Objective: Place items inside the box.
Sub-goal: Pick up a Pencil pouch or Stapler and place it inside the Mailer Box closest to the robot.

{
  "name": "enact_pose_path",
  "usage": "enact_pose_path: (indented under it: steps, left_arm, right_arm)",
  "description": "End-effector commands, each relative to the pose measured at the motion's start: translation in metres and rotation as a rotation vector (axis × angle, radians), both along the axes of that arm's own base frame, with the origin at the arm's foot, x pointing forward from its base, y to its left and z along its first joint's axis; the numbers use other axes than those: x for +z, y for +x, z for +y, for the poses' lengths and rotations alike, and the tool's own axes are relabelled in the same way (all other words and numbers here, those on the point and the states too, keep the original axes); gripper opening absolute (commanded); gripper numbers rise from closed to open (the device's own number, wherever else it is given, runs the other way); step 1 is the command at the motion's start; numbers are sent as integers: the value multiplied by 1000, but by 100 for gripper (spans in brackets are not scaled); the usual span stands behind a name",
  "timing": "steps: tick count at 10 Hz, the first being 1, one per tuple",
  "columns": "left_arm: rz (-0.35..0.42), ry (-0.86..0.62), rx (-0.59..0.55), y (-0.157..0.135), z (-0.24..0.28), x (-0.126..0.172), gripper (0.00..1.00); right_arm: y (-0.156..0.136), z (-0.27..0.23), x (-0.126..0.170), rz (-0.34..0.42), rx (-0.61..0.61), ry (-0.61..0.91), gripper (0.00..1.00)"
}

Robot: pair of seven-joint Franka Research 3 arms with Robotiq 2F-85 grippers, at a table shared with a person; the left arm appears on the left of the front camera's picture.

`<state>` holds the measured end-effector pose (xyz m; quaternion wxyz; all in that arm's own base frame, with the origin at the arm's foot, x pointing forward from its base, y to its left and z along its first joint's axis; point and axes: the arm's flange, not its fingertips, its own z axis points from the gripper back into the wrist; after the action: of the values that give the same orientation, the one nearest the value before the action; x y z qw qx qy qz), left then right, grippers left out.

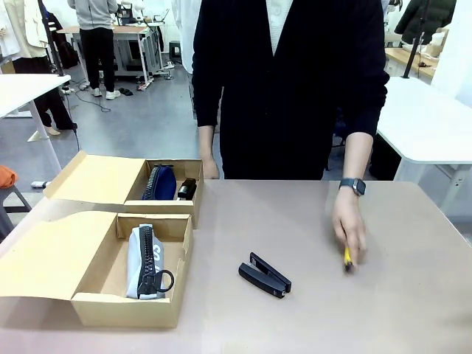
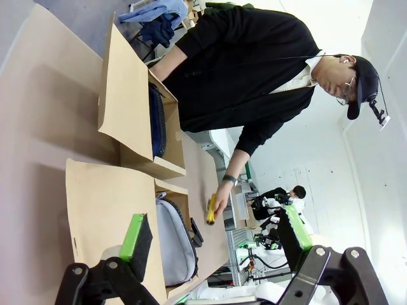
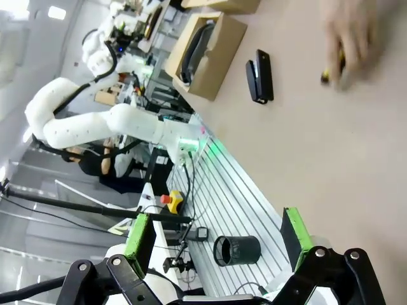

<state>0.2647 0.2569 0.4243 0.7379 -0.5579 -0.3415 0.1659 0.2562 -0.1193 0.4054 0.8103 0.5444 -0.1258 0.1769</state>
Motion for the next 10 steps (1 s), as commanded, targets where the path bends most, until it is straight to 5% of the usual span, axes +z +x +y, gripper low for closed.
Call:
enact_pose_path:
  steps: [1, 3, 6, 10]
  left_arm:
    - [-30, -2, 0, 1, -1, 1, 100]
    - [-30, -2, 0, 1, -1, 1, 100]
    - [-30, -2, 0, 1, -1, 1, 100]
    - [-30, -2, 0, 1, -1, 1, 100]
  right_arm:
    - [-1, -3, 0, -3, -8, 4, 100]
    - [12, 38, 18, 18, -21, -2, 100]
    - [39, 199, 51, 25, 176, -144, 100]
    - [53, 392, -13, -79, 566, -439, 100]
